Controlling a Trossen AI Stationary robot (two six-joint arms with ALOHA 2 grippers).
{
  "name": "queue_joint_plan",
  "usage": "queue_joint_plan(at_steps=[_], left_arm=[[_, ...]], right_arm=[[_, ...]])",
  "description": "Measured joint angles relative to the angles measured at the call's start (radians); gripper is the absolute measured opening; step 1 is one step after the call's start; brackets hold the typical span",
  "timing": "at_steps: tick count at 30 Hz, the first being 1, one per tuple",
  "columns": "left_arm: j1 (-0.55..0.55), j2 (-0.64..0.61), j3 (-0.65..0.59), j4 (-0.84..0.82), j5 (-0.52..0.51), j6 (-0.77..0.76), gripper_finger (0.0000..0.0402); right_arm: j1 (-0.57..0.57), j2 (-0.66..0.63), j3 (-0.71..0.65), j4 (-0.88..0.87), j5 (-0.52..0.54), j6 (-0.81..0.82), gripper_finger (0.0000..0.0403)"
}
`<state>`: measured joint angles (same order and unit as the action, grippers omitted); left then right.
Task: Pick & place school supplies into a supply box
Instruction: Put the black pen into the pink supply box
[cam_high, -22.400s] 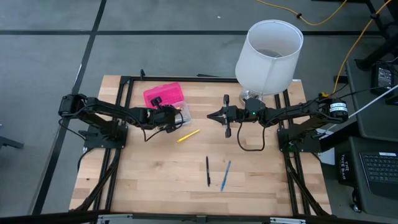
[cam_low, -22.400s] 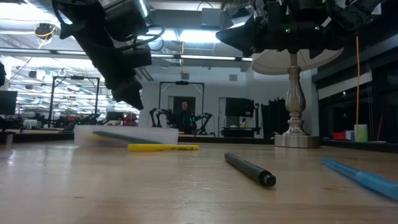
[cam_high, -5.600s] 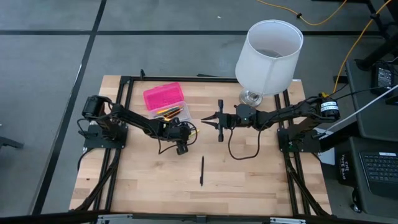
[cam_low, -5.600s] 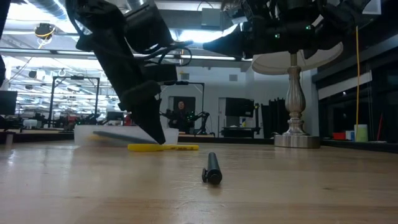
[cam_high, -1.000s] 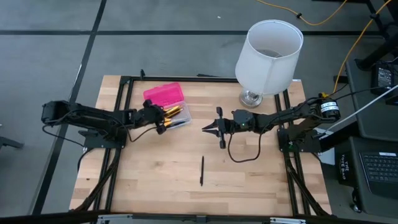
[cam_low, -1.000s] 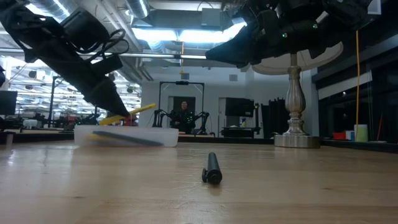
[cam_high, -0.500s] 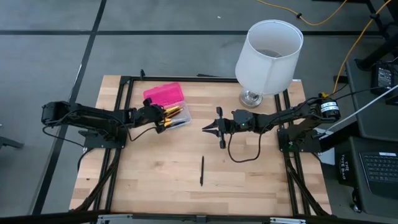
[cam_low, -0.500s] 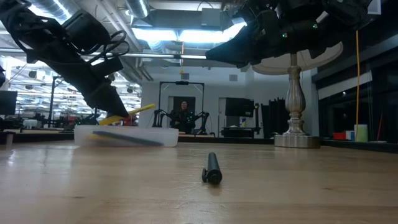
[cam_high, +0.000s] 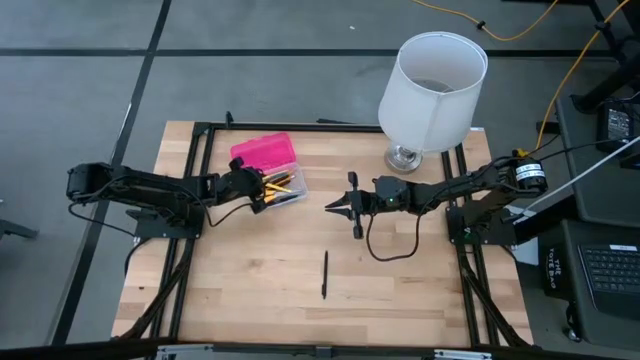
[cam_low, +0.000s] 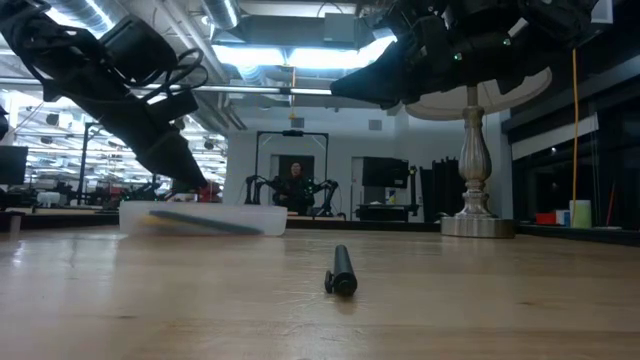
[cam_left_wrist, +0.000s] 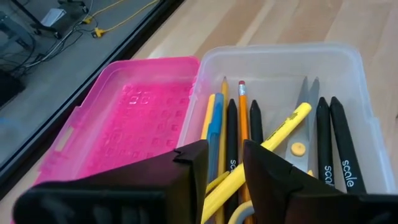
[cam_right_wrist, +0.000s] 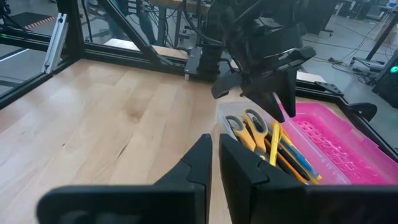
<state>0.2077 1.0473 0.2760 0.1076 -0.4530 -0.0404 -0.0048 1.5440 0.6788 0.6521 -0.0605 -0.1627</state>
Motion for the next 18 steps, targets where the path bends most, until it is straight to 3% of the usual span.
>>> queue_joint_plan(at_steps=[18], left_arm=[[-0.082,-0.154,0.000,0.008,0.002,0.028,0.0088]], right_arm=[[0.000,0.001,0.000,-0.023,0.000,-0.002,0.0036]])
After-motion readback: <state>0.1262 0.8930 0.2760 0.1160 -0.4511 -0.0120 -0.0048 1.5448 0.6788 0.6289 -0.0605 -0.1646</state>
